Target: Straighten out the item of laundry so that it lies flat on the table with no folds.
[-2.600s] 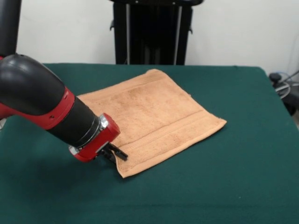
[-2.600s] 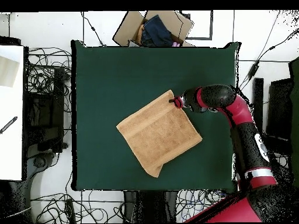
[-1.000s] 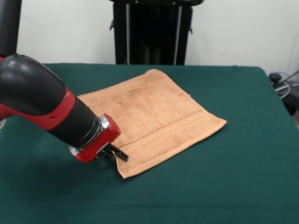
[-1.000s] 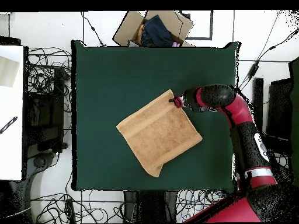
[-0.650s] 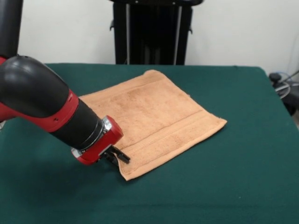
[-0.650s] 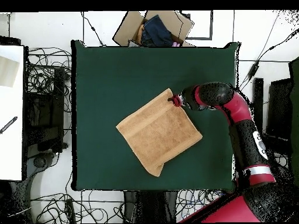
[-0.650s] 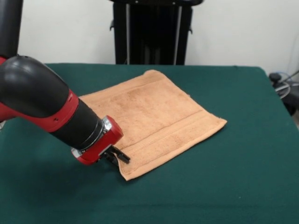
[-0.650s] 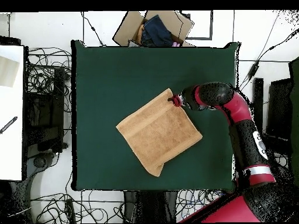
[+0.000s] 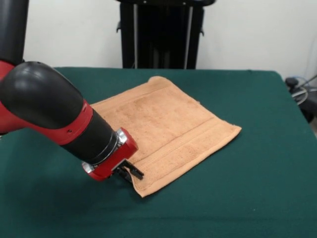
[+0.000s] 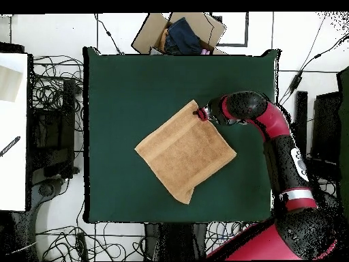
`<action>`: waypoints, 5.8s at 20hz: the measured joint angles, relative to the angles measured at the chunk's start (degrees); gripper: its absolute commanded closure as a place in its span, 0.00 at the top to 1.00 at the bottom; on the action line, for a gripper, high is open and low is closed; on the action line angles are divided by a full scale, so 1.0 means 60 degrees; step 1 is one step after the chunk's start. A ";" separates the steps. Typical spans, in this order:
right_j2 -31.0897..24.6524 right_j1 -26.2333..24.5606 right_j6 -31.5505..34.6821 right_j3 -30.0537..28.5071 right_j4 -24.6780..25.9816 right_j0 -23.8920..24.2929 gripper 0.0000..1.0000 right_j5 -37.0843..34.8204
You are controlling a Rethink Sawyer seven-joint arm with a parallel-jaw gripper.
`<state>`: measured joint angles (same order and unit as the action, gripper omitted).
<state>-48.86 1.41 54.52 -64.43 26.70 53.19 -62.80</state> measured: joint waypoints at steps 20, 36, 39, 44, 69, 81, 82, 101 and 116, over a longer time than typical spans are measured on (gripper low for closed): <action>0.0084 0.0070 0.0000 0.0168 -0.0004 -0.0283 0.00 0.0087; 0.0754 0.0560 0.0000 0.0168 -0.0059 -0.0961 0.00 0.0490; 0.0935 0.0663 0.0000 0.0166 -0.0106 -0.1111 0.00 0.0570; 0.1198 0.0805 0.0000 0.0158 -0.0198 -0.1320 0.00 0.0703; 0.2326 0.1183 0.0010 0.0152 -0.0959 -0.2082 0.00 0.1251; 0.2816 0.1276 0.0010 0.0235 -0.1321 -0.2425 0.00 0.1366; 0.2843 0.1276 0.0010 0.0245 -0.1348 -0.2442 0.00 0.1366; 0.3526 0.1261 0.0010 0.0564 -0.2010 -0.2924 0.00 0.1314; 0.4002 0.1055 0.0010 0.1251 -0.2407 -0.3363 0.00 0.0727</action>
<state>-24.85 7.74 54.58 -56.93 12.26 33.01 -58.44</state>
